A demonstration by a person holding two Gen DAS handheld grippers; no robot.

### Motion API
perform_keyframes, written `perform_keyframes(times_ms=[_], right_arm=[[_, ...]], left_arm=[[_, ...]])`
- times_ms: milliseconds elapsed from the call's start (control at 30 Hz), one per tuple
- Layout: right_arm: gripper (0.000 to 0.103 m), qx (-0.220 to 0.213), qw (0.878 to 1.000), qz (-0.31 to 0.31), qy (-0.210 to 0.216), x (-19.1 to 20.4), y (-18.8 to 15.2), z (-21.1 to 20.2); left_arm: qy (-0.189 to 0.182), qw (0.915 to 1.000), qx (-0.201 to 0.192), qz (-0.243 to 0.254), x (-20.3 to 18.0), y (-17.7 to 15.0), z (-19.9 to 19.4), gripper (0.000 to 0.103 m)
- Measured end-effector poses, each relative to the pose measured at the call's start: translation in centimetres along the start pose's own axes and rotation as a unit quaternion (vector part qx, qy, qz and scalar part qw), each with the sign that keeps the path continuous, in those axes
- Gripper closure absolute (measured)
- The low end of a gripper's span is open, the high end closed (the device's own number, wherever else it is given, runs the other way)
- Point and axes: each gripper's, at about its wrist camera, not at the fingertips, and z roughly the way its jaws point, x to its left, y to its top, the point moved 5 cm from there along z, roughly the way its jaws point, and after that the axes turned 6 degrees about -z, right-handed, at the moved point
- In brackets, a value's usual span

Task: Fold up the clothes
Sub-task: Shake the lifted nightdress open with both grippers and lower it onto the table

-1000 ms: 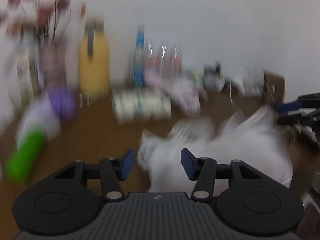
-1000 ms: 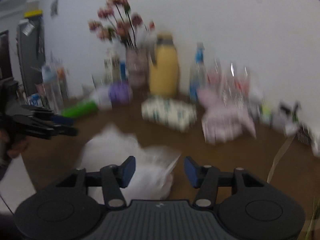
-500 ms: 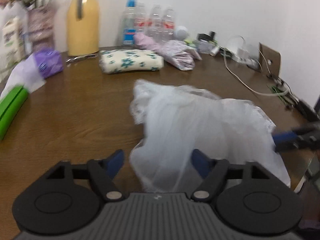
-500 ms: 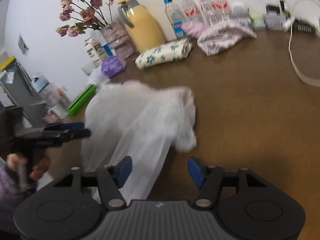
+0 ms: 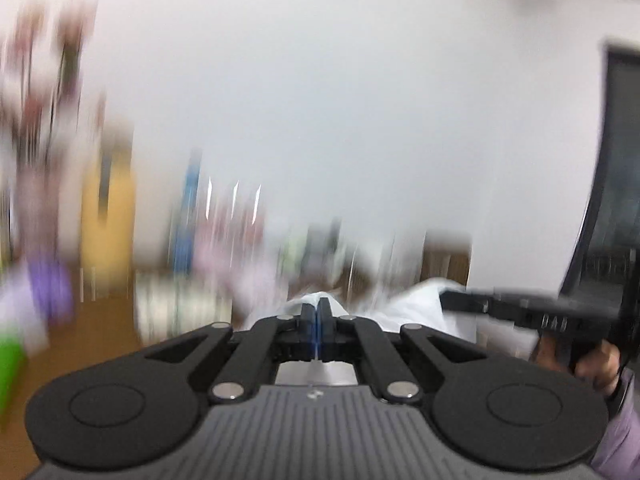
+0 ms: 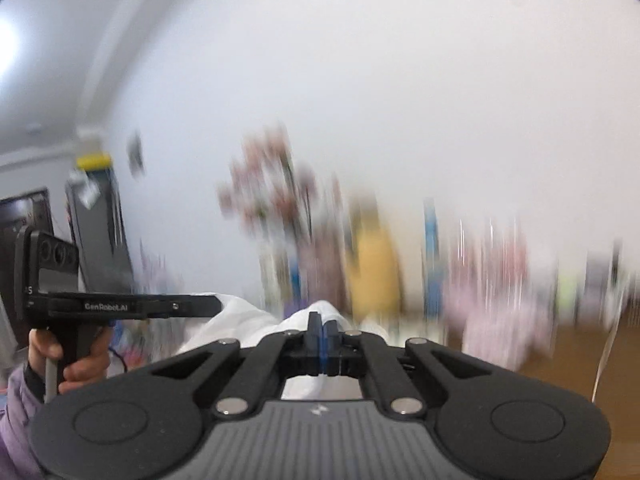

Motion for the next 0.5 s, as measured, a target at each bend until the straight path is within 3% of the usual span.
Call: perform_keyframes(times_ms=[100,267,367,500], right_arm=[[0.103,-0.055,0.997,-0.043,-0.027,0.8,5.5,-1.3],[0.103,-0.120,0.985,-0.103,-0.073,1.4,12.9,-2.3],[0.103,-0.073,0.989,-0.091,-0.094,-2.3,12.4,3.2],[0.103,0.012,0.984,-0.064,-0.163,-9.9,9.5,14.4]], left_arm=[[0.002,0.9949,-0.087,0.052,-4.1,7.1,-2.6,0.102],[0.043,0.9893,-0.121,0.070,-4.7,12.3,-1.7,0.102],[0.083,0.9878,-0.112,0.069,-1.9,13.0,1.7,0.102],[0.146,0.9869,-0.066,0.022,4.5,12.8,13.0,0.101]])
